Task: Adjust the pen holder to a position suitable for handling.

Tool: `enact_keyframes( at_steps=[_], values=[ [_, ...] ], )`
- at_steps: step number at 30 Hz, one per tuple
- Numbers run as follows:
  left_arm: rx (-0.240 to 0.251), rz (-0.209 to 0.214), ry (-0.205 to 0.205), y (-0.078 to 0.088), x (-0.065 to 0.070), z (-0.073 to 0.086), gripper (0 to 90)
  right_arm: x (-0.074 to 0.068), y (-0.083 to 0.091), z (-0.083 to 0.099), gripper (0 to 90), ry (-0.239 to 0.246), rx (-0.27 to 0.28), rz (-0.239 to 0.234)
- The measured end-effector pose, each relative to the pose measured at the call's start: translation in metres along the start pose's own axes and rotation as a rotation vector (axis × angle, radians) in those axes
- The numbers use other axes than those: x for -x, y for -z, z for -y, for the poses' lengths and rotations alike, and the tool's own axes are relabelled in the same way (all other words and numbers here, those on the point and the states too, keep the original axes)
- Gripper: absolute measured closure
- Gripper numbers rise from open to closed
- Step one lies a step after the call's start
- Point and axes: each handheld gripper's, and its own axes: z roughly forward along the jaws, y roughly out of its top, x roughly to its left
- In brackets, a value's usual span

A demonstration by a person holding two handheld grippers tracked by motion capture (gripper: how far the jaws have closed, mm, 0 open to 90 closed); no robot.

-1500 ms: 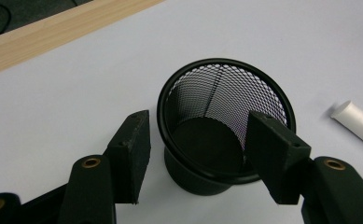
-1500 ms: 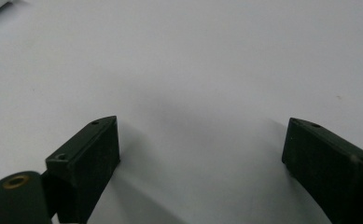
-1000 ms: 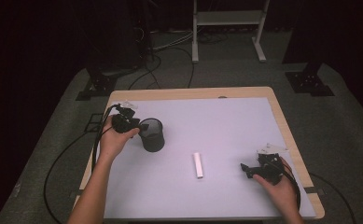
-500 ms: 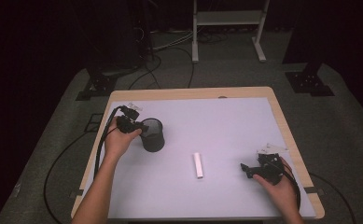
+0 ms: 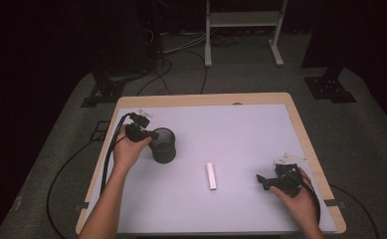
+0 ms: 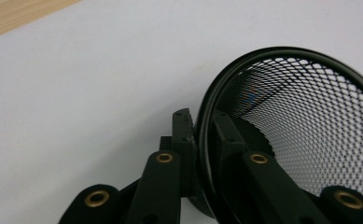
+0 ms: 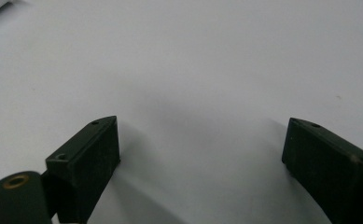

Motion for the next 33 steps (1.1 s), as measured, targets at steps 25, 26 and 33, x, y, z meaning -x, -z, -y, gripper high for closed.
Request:
enact_keyframes(
  at_steps=[25,26,33],
  values=[
    [-0.007,0.065,-0.055,0.026,0.036,0.005,82.7,0.000,0.000,0.000,10.2,0.002,-0.001,0.000],
    [-0.006,0.069,-0.063,0.027,0.037,0.006,82.7,0.000,0.000,0.000,10.2,0.001,0.000,0.001],
    [-0.019,0.094,-0.085,0.028,0.051,0.013,82.7,0.000,0.000,0.000,10.2,0.000,0.000,0.001]
  ],
)
